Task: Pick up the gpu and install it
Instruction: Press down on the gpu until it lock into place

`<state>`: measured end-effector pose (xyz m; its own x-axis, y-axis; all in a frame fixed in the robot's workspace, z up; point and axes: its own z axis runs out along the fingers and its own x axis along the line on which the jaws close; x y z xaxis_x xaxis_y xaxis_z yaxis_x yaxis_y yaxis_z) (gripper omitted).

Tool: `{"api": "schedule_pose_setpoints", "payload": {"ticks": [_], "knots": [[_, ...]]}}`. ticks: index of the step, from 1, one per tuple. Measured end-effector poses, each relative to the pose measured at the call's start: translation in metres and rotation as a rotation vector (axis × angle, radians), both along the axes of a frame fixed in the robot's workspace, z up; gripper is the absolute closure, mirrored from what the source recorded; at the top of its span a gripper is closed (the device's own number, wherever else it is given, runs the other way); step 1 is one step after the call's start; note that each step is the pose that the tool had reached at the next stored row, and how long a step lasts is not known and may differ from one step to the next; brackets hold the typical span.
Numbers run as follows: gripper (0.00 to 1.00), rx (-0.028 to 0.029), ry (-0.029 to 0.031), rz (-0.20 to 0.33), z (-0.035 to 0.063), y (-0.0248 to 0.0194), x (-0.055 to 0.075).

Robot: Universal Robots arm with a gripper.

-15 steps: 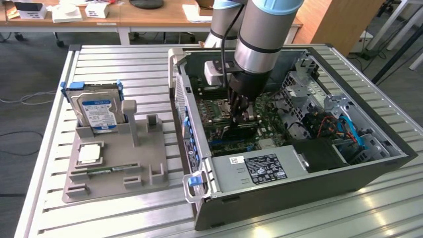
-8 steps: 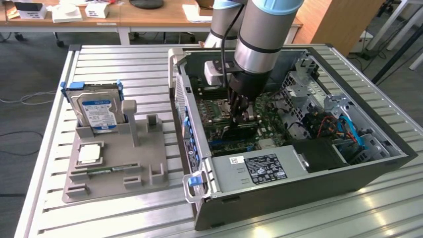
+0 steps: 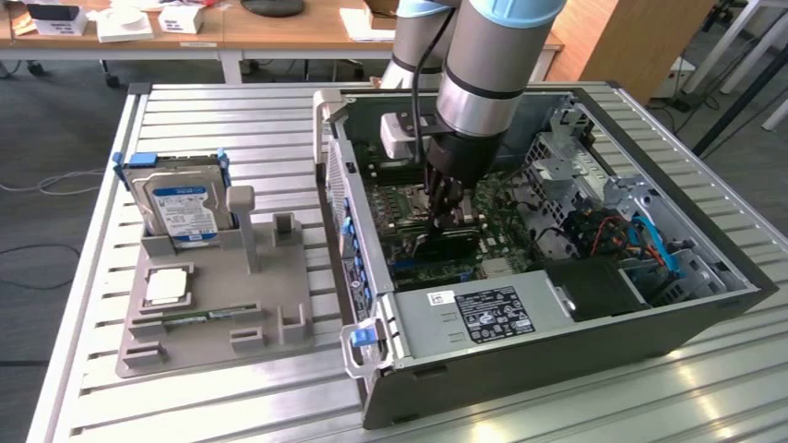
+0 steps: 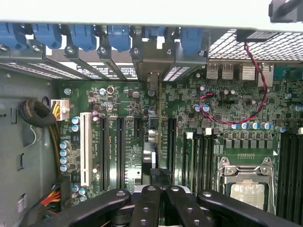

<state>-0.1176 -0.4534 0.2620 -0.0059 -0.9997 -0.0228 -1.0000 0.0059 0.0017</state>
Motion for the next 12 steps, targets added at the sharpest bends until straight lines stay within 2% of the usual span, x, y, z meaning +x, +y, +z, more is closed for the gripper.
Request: {"api": "schedule_pose_setpoints", "payload": {"ticks": [3, 12], "knots": [[0.89, -0.0016, 0.0008, 0.0, 0.0011, -0.0002, -0.0001], [0.89, -0.0016, 0.0009, 0.0, 0.0009, -0.0013, -0.0001]]}}
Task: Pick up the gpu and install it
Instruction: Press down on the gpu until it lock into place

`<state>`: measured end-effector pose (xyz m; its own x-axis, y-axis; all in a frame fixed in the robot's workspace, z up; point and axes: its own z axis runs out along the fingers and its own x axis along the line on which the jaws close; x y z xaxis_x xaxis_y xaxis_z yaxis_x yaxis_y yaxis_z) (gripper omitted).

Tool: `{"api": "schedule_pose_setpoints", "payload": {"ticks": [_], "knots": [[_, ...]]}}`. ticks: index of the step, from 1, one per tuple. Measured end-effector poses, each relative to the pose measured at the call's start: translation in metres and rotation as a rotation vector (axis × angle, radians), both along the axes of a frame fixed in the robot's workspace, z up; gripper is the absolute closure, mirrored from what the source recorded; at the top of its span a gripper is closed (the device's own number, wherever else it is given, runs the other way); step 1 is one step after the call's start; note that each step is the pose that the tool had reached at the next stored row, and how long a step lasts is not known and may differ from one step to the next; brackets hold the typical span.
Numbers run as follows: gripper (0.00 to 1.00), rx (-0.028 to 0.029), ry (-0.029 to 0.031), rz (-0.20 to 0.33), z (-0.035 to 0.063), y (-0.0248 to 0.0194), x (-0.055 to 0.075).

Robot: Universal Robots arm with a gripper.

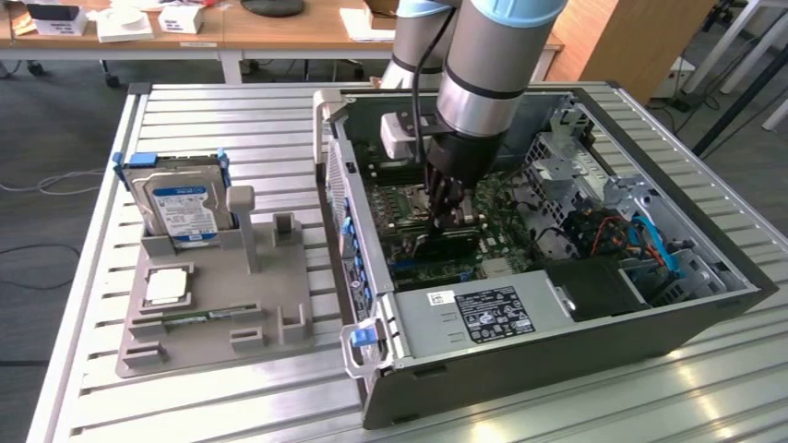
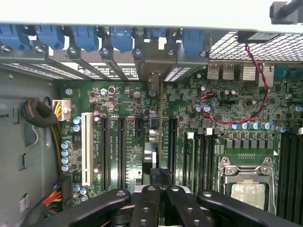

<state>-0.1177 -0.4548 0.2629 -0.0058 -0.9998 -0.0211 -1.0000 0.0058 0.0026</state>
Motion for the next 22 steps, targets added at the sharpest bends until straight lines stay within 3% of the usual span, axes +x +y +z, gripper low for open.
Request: {"api": "schedule_pose_setpoints", "payload": {"ticks": [22], "knots": [[0.89, -0.0004, 0.0001, 0.0, -0.0028, -0.0007, -0.0008]]}}
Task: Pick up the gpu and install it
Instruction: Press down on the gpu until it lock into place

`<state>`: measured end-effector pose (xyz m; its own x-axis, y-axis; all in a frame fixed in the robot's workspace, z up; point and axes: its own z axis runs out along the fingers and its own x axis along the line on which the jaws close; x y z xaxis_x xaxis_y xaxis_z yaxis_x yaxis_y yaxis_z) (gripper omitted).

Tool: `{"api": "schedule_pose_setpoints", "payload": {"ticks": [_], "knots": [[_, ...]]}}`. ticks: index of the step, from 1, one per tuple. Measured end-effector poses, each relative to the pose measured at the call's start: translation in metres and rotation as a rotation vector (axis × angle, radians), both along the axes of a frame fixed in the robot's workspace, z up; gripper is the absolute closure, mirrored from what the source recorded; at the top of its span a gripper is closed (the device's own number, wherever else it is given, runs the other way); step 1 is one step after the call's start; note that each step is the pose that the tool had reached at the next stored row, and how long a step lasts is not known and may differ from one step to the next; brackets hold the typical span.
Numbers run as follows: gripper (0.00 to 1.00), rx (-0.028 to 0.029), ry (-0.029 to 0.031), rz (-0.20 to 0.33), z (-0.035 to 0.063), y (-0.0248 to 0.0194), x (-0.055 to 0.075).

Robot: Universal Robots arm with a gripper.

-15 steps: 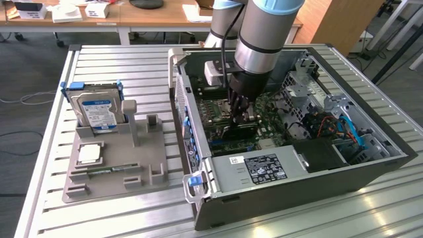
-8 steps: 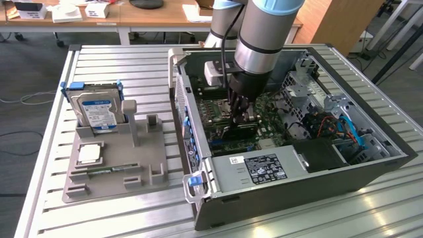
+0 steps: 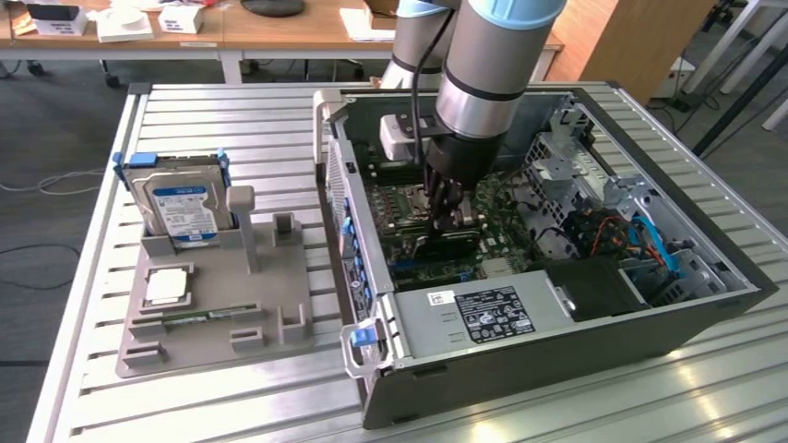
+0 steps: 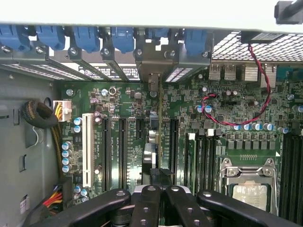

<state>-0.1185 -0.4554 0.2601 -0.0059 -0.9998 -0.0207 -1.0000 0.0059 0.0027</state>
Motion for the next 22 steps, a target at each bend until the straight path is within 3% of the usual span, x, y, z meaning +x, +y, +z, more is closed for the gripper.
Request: {"api": "schedule_pose_setpoints", "payload": {"ticks": [17, 20, 22], "knots": [[0.89, 0.0005, -0.0002, 0.0, -0.0006, 0.0, 0.0], [0.89, 0.0031, -0.0021, 0.0, 0.003, 0.0003, 0.0], [0.89, 0.0007, -0.0004, 0.0, 0.0093, 0.0001, 0.0]]}}
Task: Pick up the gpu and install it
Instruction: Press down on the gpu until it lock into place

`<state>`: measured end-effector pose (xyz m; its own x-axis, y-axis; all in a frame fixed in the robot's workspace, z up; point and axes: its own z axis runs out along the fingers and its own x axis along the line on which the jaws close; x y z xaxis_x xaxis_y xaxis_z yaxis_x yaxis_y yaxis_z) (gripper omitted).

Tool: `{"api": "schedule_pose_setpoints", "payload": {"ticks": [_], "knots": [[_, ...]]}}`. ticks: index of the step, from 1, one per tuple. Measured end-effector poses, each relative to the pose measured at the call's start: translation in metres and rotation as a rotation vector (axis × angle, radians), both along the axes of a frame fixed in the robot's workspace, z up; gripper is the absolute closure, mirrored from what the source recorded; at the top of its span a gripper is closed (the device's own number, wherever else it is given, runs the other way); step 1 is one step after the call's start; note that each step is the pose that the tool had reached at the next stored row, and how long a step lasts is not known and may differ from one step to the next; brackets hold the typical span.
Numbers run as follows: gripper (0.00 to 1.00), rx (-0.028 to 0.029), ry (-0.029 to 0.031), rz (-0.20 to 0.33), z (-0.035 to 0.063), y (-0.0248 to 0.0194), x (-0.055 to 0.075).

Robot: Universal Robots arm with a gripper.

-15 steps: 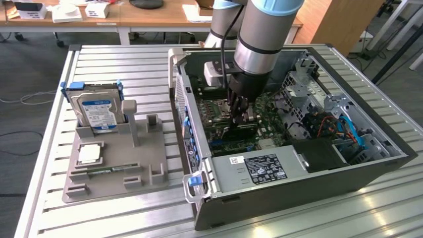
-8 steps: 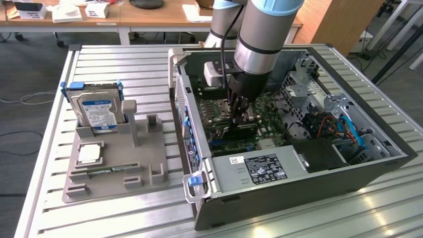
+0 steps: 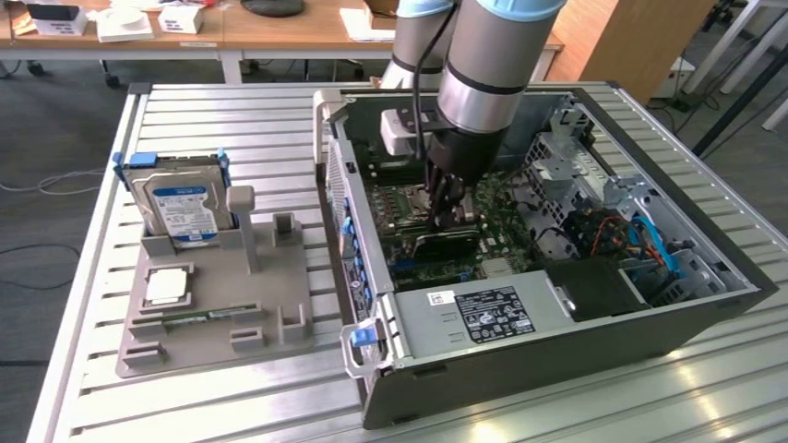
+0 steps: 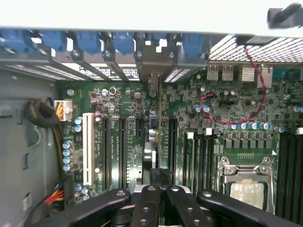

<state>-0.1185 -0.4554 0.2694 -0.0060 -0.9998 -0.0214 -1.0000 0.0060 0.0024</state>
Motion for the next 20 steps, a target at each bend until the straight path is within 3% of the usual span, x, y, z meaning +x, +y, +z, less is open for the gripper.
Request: {"api": "schedule_pose_setpoints", "payload": {"ticks": [12, 20], "knots": [[0.89, -0.0002, 0.0001, 0.0, 0.0295, -0.0001, 0.0], [0.89, -0.0001, 0.0001, 0.0, 0.0431, 0.0, 0.0]]}}
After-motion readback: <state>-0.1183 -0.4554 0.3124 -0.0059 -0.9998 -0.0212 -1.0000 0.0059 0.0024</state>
